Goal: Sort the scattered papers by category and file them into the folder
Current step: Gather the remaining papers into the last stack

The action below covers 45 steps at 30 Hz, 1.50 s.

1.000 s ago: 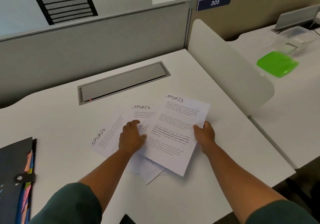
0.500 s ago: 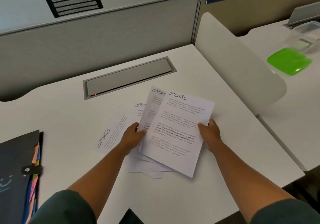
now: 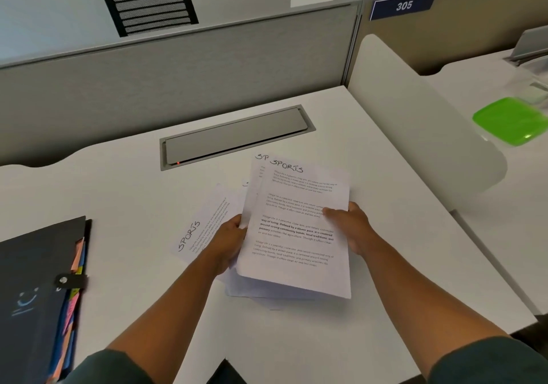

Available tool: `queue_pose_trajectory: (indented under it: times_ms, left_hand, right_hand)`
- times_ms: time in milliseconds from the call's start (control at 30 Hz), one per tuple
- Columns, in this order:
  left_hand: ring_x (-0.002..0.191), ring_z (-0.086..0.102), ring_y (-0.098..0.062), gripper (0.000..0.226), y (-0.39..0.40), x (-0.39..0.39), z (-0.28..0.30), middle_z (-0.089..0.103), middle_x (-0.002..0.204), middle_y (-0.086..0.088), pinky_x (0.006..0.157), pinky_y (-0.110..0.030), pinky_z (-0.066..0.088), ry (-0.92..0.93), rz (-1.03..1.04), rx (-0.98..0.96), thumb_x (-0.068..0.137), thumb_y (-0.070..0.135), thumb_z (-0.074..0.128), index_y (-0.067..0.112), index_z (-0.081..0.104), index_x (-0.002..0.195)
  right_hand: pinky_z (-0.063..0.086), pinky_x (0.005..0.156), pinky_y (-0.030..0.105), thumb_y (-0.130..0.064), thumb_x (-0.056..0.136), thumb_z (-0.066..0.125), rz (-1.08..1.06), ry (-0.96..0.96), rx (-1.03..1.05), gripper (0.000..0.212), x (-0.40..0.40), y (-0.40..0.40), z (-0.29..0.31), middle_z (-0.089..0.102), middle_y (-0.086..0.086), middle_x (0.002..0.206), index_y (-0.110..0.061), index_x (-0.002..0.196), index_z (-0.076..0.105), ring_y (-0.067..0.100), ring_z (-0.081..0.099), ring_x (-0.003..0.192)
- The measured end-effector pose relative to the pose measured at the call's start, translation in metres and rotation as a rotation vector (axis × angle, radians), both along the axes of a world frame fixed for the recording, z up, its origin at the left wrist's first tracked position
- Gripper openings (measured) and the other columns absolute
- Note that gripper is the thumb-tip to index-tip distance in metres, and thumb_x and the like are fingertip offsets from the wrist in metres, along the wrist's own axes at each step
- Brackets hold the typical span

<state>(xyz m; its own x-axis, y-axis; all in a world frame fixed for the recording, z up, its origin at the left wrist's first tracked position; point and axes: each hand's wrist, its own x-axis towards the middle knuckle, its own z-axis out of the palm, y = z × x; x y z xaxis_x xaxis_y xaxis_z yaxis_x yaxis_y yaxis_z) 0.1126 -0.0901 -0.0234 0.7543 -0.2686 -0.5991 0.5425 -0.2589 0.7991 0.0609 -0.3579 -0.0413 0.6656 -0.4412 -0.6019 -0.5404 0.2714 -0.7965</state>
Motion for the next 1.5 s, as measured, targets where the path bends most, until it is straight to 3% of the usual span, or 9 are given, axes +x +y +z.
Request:
queue_pose_trajectory:
  times_ms: [133, 267, 433, 567, 700, 800, 900, 1133, 1500]
  left_hand:
    - [0.085, 0.076, -0.017, 0.020, 0.003, -0.002, -0.003, 0.078, 0.100, 0.002, 0.059, -0.026, 0.058, 0.018, 0.008, -0.023, 0.098, 0.036, 0.059, 0.023, 0.069, 0.110]
    - [0.096, 0.063, -0.012, 0.019, 0.006, -0.001, -0.018, 0.068, 0.110, 0.005, 0.078, -0.032, 0.050, -0.166, 0.110, 0.251, 0.095, 0.029, 0.061, 0.025, 0.063, 0.114]
    - [0.113, 0.058, -0.023, 0.052, 0.006, -0.010, -0.034, 0.058, 0.121, -0.003, 0.094, -0.040, 0.050, -0.361, 0.085, 0.563, 0.079, 0.025, 0.077, 0.021, 0.054, 0.126]
    - [0.119, 0.053, -0.029, 0.070, 0.000, -0.014, -0.039, 0.049, 0.128, -0.009, 0.096, -0.047, 0.052, -0.362, 0.086, 0.664, 0.070, 0.025, 0.084, 0.018, 0.048, 0.129]
    - [0.107, 0.061, -0.029, 0.068, -0.001, -0.012, -0.039, 0.050, 0.124, -0.006, 0.089, -0.048, 0.057, -0.297, 0.081, 0.609, 0.071, 0.020, 0.083, 0.019, 0.045, 0.127]
    - [0.099, 0.065, -0.024, 0.058, 0.001, -0.012, -0.040, 0.059, 0.116, 0.002, 0.082, -0.042, 0.059, -0.256, 0.079, 0.531, 0.076, 0.019, 0.081, 0.024, 0.046, 0.121]
    - [0.088, 0.063, -0.015, 0.038, 0.002, -0.014, -0.041, 0.064, 0.112, 0.004, 0.073, -0.031, 0.054, -0.257, 0.088, 0.477, 0.087, 0.020, 0.071, 0.023, 0.054, 0.121]
    - [0.101, 0.060, -0.019, 0.014, 0.006, -0.015, -0.033, 0.063, 0.110, 0.006, 0.083, -0.033, 0.044, -0.327, 0.141, 0.326, 0.100, 0.024, 0.052, 0.028, 0.057, 0.113]
    - [0.103, 0.062, -0.021, 0.023, 0.011, -0.012, -0.021, 0.066, 0.114, 0.004, 0.085, -0.037, 0.047, -0.203, 0.167, 0.209, 0.099, 0.034, 0.056, 0.024, 0.059, 0.120]
  right_hand:
    - [0.056, 0.087, 0.042, -0.015, 0.083, 0.072, 0.047, 0.001, -0.045, 0.028, -0.003, 0.000, -0.002, 0.070, 0.002, 0.107, -0.017, 0.109, 0.061, 0.022, 0.069, 0.094]
    - [0.057, 0.082, 0.038, -0.014, 0.087, 0.065, 0.089, 0.006, -0.172, 0.027, -0.007, -0.002, -0.001, 0.070, 0.002, 0.105, -0.018, 0.113, 0.063, 0.021, 0.069, 0.091]
    - [0.053, 0.075, 0.033, -0.015, 0.088, 0.060, 0.109, 0.048, -0.325, 0.022, -0.015, -0.008, -0.005, 0.068, 0.001, 0.102, -0.021, 0.109, 0.061, 0.021, 0.066, 0.088]
    - [0.053, 0.078, 0.033, -0.017, 0.088, 0.060, 0.096, 0.069, -0.337, 0.026, -0.020, -0.011, -0.008, 0.067, 0.000, 0.102, -0.020, 0.114, 0.061, 0.023, 0.065, 0.090]
    - [0.053, 0.075, 0.030, -0.017, 0.089, 0.060, 0.098, 0.075, -0.311, 0.026, -0.024, -0.013, -0.009, 0.069, 0.001, 0.102, -0.020, 0.115, 0.063, 0.022, 0.067, 0.089]
    - [0.050, 0.063, 0.025, -0.017, 0.089, 0.060, 0.094, 0.073, -0.276, 0.023, -0.025, -0.013, -0.009, 0.069, -0.001, 0.096, -0.022, 0.111, 0.065, 0.015, 0.066, 0.080]
    - [0.052, 0.064, 0.027, -0.016, 0.089, 0.062, 0.084, 0.056, -0.217, 0.020, -0.025, -0.013, -0.011, 0.071, -0.003, 0.094, -0.024, 0.107, 0.067, 0.015, 0.068, 0.081]
    - [0.058, 0.084, 0.047, -0.010, 0.088, 0.065, 0.049, 0.020, -0.015, 0.021, -0.020, -0.008, -0.014, 0.074, 0.005, 0.100, -0.021, 0.106, 0.068, 0.027, 0.071, 0.090]
    - [0.055, 0.088, 0.049, -0.006, 0.087, 0.067, 0.042, -0.043, 0.118, 0.026, -0.009, 0.000, -0.005, 0.073, 0.009, 0.106, -0.015, 0.111, 0.067, 0.029, 0.070, 0.097]
